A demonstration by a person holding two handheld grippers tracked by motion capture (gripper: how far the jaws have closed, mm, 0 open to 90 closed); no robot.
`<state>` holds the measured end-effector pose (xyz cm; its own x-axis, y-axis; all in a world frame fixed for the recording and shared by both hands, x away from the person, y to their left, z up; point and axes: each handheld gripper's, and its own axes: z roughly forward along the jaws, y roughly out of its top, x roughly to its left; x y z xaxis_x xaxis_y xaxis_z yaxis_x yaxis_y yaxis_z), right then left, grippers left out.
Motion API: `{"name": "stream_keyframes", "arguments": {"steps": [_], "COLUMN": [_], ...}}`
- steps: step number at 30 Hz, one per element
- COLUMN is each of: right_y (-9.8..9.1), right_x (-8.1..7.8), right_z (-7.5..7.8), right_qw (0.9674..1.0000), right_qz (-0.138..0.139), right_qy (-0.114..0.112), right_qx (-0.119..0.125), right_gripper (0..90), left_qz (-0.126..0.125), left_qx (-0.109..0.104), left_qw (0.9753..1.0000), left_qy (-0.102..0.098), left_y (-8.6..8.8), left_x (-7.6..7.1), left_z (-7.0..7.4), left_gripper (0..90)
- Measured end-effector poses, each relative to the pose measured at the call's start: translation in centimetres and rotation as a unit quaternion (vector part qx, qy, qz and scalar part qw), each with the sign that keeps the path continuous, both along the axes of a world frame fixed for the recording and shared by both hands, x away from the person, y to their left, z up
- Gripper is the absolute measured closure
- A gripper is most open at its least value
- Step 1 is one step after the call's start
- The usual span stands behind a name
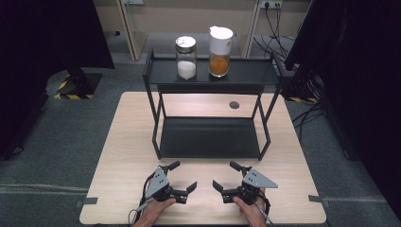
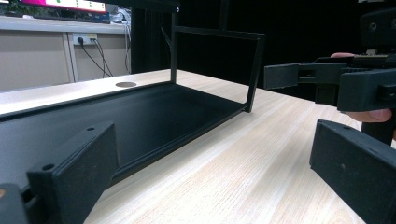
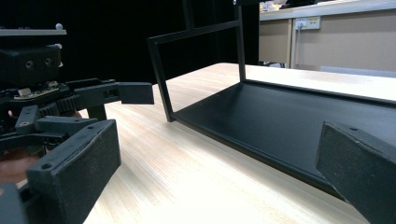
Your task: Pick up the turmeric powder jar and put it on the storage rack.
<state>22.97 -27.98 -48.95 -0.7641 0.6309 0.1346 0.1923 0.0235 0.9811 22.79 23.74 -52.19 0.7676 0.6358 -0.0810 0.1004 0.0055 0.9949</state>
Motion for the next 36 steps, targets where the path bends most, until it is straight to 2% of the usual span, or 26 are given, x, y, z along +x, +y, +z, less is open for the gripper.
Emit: {"name": "stream_keyframes", "arguments": {"steps": [3, 19, 36], "right_y": [-0.12, -0.28, -0.39], "right_x": [0.06, 0.29, 0.27], "right_z": [-0.09, -0.26, -0.35], "right_qw": [1.0000, 0.9999, 0.9998], "right_qz": [0.001, 0.002, -0.001], "right_qy": [0.004, 0.011, 0.010], "right_qx": [0.007, 0.010, 0.015], "right_gripper": [0.6, 0.5, 0.5], "left_qz": [0.000, 0.002, 0.004], "left_qx": [0.000, 0.001, 0.001], "left_qw": [1.0000, 1.0000, 1.0000], "left_qy": [-0.001, -0.001, -0.001], "left_y": [-0.01, -0.03, -0.08], "left_x": [-0.04, -0.08, -0.12], "left_z": [0.00, 0.01, -0.01], "left_gripper": [0.8, 0.8, 0.8]}}
